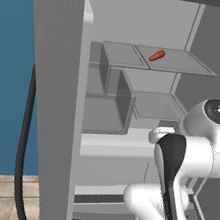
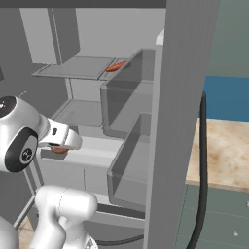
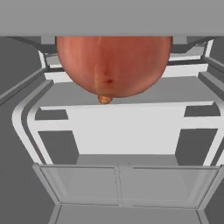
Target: Gather the carrot and onion from the fridge and place them on a tray on the dining counter. Then gather the chicken drumstick and fish from the fridge and place them on the other tray.
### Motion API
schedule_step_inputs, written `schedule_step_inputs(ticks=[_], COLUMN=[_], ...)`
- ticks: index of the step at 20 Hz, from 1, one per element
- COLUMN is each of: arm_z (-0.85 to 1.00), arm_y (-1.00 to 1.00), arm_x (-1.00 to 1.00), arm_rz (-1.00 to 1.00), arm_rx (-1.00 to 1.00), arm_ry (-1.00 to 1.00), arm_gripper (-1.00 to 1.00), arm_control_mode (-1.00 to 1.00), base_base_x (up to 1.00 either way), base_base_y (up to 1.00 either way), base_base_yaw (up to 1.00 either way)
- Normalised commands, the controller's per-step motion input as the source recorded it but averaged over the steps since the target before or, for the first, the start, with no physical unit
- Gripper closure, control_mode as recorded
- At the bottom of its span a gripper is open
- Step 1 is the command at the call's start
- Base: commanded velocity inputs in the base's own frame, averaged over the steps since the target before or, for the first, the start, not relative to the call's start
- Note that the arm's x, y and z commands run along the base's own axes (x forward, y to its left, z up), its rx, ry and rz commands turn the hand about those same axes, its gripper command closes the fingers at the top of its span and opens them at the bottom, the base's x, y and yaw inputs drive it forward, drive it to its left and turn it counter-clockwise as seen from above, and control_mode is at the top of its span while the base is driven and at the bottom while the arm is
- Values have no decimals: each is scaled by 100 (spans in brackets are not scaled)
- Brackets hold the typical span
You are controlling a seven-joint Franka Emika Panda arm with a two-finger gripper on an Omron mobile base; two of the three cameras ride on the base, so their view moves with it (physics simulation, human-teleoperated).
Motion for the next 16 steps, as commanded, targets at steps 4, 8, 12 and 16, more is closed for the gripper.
schedule_step_inputs(ticks=[4,8,12,16], arm_z=[0,0,0,0], arm_y=[0,0,0,0], arm_x=[-3,0,0,0], arm_rz=[0,0,0,0], arm_rx=[0,0,0,0], arm_ry=[-1,0,0,0], arm_gripper=[100,100,100,100], arm_control_mode=[-100,100,100,100], base_base_x=[0,-41,-93,-84], base_base_y=[0,0,3,18], base_base_yaw=[0,-2,-29,-45])
